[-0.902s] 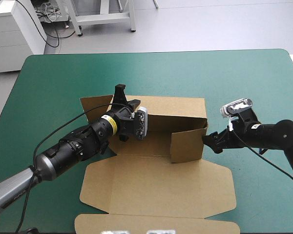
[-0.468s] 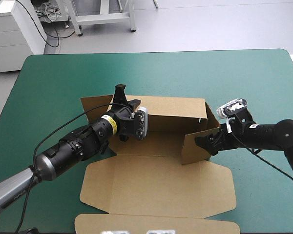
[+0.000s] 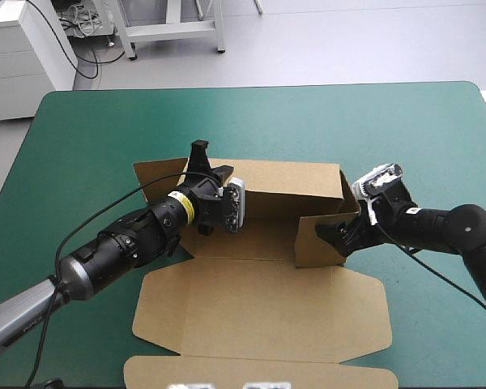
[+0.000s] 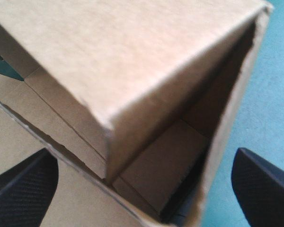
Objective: Fold the box
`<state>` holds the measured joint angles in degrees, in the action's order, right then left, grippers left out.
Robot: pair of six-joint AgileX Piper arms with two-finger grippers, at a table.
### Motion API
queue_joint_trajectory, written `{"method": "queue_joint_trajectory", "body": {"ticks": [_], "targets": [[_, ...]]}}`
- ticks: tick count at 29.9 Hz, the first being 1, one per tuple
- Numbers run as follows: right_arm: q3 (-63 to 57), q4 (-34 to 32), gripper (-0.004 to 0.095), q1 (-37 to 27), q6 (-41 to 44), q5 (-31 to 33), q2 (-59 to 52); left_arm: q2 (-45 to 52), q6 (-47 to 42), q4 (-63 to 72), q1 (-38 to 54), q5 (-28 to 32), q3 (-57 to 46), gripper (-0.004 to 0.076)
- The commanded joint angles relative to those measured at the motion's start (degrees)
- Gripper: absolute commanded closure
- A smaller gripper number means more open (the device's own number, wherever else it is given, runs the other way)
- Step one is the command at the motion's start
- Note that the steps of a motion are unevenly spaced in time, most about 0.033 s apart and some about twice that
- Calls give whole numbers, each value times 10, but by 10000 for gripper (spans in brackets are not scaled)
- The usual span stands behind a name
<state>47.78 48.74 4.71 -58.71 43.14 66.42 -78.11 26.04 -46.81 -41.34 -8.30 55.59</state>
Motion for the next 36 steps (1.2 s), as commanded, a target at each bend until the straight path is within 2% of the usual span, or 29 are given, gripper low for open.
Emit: {"method": "queue_joint_trajectory", "body": {"ticks": [1,5,7,9,13,16,19,23,25,27,28,33,35,36], "targets": [[14,2,10,54,6,-67,-3,11,-14,10,-2,7,8,732],[14,-73,21,114,71,-146,0,11,-14,10,-2,-1,8,732],[14,-112,73,133,101,-176,0,11,-14,10,-2,-2,8,732],[14,-156,151,147,132,-197,0,11,-14,14,-2,-2,8,732],[14,-212,406,157,177,-215,0,11,-14,49,-2,-1,8,732],[14,-213,617,157,178,-215,0,11,-14,59,-2,-1,8,732],[14,-209,785,157,178,-211,0,11,-14,59,-2,-1,8,732],[14,-196,929,157,178,-208,0,11,-14,60,-2,0,8,731],[14,-196,928,157,178,-208,0,11,-14,60,-6,1,8,716],[14,-196,928,157,178,-211,0,11,-14,60,-17,4,8,654],[14,-196,927,157,181,-214,0,11,-14,60,-24,7,8,598],[14,-244,927,157,242,-258,0,11,-15,59,-71,61,13,216],[14,-282,927,157,290,-286,0,11,-18,59,-88,62,21,144],[14,-319,927,157,323,-299,0,11,-20,59,-97,60,25,137]]}}
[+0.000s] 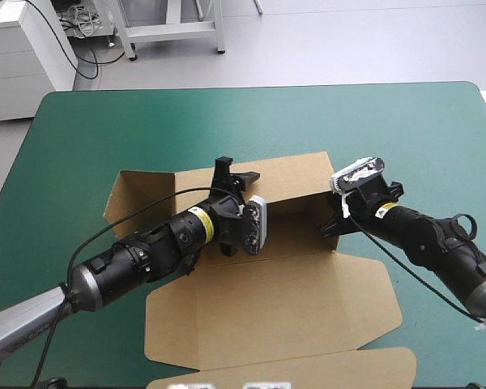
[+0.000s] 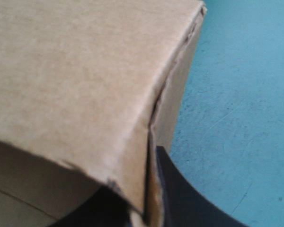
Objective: Fold the box
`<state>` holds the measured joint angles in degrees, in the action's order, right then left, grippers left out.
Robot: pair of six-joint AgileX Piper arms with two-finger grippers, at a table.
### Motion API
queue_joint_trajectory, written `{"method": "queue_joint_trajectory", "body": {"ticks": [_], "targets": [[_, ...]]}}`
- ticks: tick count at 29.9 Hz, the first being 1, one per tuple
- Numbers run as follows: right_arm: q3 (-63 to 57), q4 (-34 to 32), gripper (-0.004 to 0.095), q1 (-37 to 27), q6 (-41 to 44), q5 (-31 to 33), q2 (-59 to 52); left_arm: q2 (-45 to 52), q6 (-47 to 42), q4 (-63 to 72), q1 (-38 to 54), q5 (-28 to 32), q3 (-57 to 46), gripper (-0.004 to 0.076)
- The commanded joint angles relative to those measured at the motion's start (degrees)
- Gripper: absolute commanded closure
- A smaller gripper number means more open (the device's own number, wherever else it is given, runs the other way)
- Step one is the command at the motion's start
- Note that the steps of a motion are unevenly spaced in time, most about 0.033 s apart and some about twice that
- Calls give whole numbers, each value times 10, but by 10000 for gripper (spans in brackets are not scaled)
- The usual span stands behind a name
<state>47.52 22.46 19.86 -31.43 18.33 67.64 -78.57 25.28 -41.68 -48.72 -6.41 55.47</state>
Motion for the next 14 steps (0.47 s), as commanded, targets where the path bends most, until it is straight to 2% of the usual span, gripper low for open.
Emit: {"method": "queue_joint_trajectory", "body": {"ticks": [1,8,11,14], "targets": [[17,-83,927,5,80,-62,-11,15,-13,7,-29,40,30,141],[26,-385,927,-3,389,-115,9,15,-19,7,-62,27,59,141],[45,-432,928,-16,474,-105,31,21,-19,7,-67,22,63,141],[61,-430,928,-24,478,-101,48,33,-31,9,-73,-2,63,144]]}}
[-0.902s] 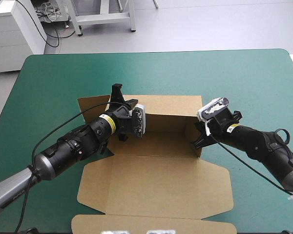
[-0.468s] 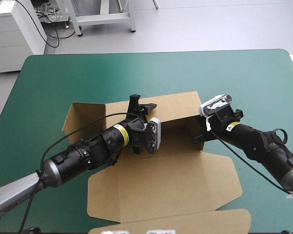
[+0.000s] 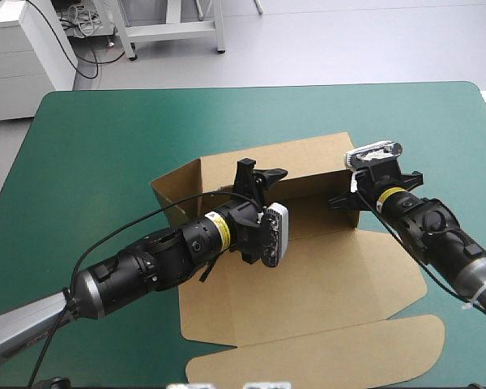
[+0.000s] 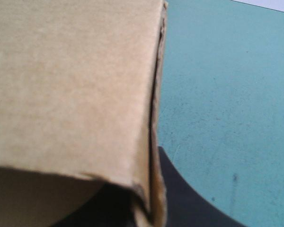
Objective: Fold the box
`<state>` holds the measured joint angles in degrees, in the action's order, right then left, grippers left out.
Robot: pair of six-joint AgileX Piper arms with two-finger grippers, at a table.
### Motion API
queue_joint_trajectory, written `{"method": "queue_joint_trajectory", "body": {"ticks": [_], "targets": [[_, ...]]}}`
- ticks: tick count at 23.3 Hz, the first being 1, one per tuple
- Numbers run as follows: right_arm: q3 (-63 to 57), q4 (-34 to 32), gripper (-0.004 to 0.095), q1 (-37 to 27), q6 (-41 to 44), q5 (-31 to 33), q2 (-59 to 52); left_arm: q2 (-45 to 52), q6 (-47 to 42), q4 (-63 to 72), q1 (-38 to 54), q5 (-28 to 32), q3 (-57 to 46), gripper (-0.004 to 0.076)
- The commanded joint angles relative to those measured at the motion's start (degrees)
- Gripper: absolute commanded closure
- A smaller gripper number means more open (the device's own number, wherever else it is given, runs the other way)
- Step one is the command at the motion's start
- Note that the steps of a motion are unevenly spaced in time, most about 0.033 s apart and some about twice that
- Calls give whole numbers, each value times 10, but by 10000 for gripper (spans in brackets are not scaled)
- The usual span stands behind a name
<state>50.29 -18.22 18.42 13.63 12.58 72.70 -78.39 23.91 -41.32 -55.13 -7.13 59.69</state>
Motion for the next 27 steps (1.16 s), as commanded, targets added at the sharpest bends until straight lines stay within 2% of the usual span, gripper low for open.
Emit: {"method": "queue_joint_trajectory", "body": {"ticks": [1,5,8,9,10,11,12,16,18,20,22,27], "targets": [[36,-23,928,-9,28,-44,-1,39,-27,5,-10,-7,20,150],[50,-23,929,-9,23,-44,8,76,-51,5,-33,-65,20,232],[59,-24,929,-9,23,-45,15,106,-51,5,-55,-87,20,351],[66,-24,929,-9,23,-46,19,115,-51,5,-65,-94,22,412],[77,-24,929,-9,23,-43,25,127,-52,6,-82,-119,29,555],[81,-23,929,-9,23,-39,27,131,-52,11,-92,-140,37,636],[91,-23,929,-9,23,-32,32,131,-57,16,-108,-187,56,727],[99,-23,929,-9,23,-28,36,120,-13,88,-112,-284,119,704],[99,-19,929,-9,23,-27,36,96,50,171,-112,-392,195,704],[99,-19,930,-9,23,-21,36,63,62,236,-94,-480,275,704],[99,-13,929,-9,23,-8,36,38,62,267,-55,-521,340,704],[99,11,929,-9,23,2,36,19,69,384,86,-546,424,705]]}}
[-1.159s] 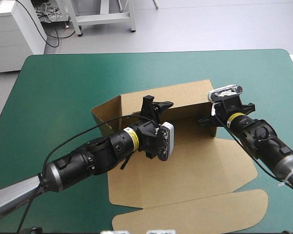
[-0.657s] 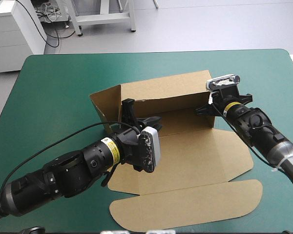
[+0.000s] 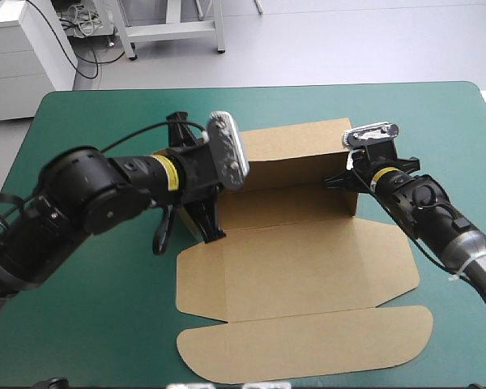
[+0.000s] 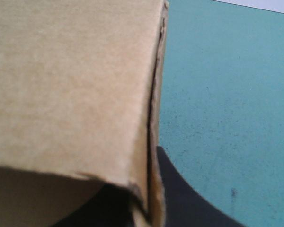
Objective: Fold the box
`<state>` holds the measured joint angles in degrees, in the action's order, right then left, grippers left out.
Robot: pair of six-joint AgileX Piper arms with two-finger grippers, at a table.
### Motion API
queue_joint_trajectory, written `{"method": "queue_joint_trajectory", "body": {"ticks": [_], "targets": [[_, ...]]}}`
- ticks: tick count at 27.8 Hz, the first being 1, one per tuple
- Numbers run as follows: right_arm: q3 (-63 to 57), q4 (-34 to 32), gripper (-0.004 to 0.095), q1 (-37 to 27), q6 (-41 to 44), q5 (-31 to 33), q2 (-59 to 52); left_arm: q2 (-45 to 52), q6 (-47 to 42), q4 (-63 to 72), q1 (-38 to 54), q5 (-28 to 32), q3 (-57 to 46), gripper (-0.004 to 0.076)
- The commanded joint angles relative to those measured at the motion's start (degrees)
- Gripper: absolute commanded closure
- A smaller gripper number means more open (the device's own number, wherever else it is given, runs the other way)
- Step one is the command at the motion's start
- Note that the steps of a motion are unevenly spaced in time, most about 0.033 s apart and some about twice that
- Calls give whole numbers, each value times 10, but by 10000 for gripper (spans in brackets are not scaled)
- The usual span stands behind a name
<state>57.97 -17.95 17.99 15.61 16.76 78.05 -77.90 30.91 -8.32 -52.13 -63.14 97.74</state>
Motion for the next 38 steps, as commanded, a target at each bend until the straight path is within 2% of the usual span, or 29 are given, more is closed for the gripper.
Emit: {"method": "queue_joint_trajectory", "body": {"ticks": [1,6,10,13,19,28,33,38], "targets": [[22,11,929,-5,3,-39,-18,14,-1,80,86,8,51,705],[22,27,929,-5,3,-32,-18,14,-17,142,266,-33,58,705],[22,30,929,-5,3,-28,-18,43,-48,225,409,-25,47,722],[22,33,930,-5,3,-26,-18,78,-48,267,453,-7,21,732],[22,33,929,-5,3,-21,-18,164,-54,267,462,-13,-56,732],[22,35,930,-5,3,-23,-18,288,-94,237,462,55,-220,732],[29,45,929,-5,3,-12,-19,313,-93,236,462,92,-266,732],[51,101,929,-5,-48,34,-38,309,-87,236,462,104,-270,732]]}}
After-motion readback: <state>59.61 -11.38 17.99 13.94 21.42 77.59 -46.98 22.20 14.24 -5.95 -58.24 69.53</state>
